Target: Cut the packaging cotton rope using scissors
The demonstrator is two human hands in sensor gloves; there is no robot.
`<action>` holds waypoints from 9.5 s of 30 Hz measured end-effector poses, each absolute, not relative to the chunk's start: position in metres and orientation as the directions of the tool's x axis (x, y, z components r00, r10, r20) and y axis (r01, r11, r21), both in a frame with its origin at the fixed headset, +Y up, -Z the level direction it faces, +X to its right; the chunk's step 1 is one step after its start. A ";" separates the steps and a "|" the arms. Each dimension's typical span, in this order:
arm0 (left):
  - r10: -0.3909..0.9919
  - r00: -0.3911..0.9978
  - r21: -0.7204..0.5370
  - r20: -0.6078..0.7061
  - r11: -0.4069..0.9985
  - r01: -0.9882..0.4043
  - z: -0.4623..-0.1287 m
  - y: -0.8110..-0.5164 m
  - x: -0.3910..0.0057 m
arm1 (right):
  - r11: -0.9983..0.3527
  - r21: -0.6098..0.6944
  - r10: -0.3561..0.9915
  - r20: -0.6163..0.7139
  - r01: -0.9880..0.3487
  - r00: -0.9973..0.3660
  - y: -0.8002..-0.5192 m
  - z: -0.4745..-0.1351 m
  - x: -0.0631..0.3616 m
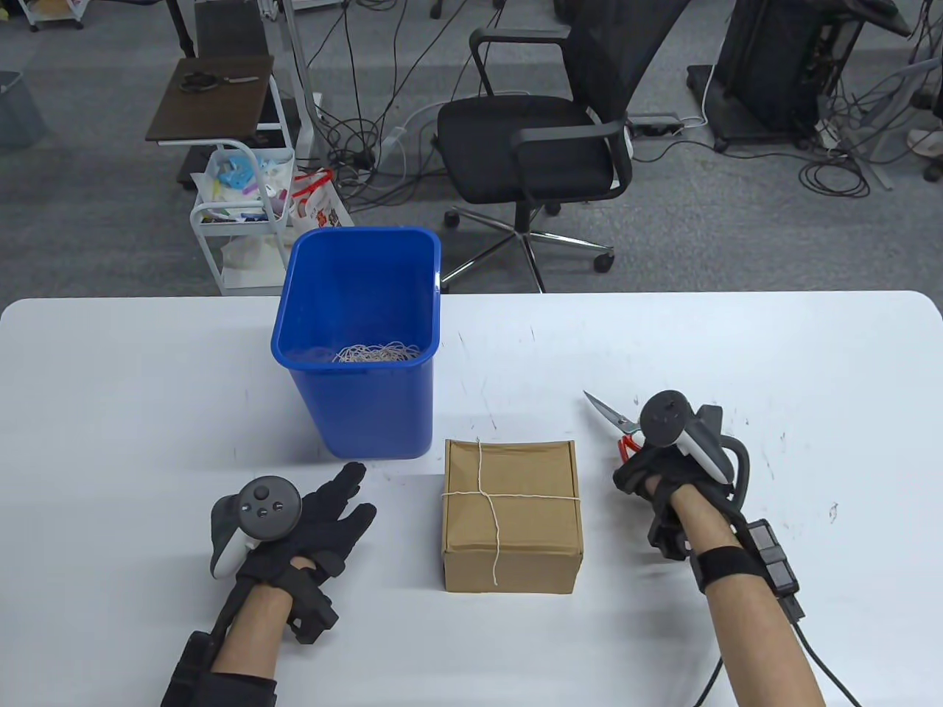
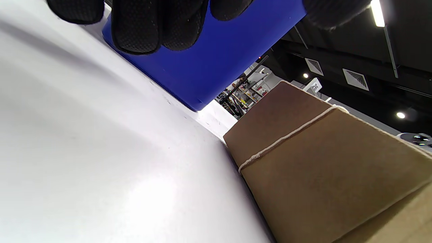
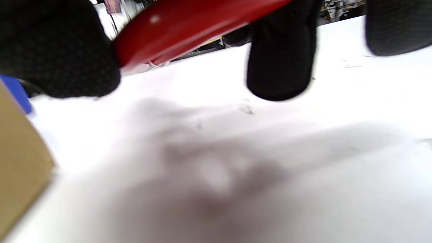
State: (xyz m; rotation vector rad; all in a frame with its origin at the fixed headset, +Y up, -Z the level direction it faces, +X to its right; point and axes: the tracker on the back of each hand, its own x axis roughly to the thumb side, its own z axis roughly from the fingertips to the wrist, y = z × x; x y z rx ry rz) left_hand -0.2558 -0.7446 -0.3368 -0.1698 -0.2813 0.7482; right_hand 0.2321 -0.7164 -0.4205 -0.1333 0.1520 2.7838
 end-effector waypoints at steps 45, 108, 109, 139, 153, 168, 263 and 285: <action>0.630 0.701 -0.322 0.333 0.775 -0.544 -0.342 -0.741 -0.152 | -0.638 0.709 0.481 0.064 -0.300 -0.874 -0.655 -0.397 0.169; 0.704 0.652 -0.349 0.282 0.708 -0.614 -0.341 -0.750 -0.154 | -0.982 0.116 0.143 -0.071 -0.150 -0.987 -0.730 -0.392 0.227; 0.705 0.651 -0.350 0.281 0.707 -0.615 -0.341 -0.750 -0.154 | -0.982 0.135 0.121 -0.073 -0.130 -0.990 -0.735 -0.393 0.226; 0.707 0.650 -0.352 0.280 0.705 -0.616 -0.341 -0.750 -0.154 | -0.930 0.352 -0.123 -0.023 0.107 -0.992 -0.755 -0.399 0.212; 0.709 0.649 -0.355 0.278 0.703 -0.616 -0.341 -0.750 -0.154 | -0.972 -0.066 0.194 0.318 -0.226 -0.928 -0.668 -0.385 0.187; 0.714 0.643 -0.361 0.276 0.697 -0.619 -0.342 -0.751 -0.155 | -0.953 0.288 0.261 0.638 -0.091 -0.725 -0.667 -0.382 0.098; 0.091 0.963 -0.212 0.255 0.977 -0.037 -0.377 -0.712 -0.144 | -0.969 0.139 0.247 0.470 -0.205 -0.848 -0.641 -0.373 0.245; 0.126 0.916 -0.497 0.381 0.863 0.088 -0.416 -0.755 -0.067 | -0.961 0.116 0.275 0.507 -0.252 -0.817 -0.637 -0.352 0.257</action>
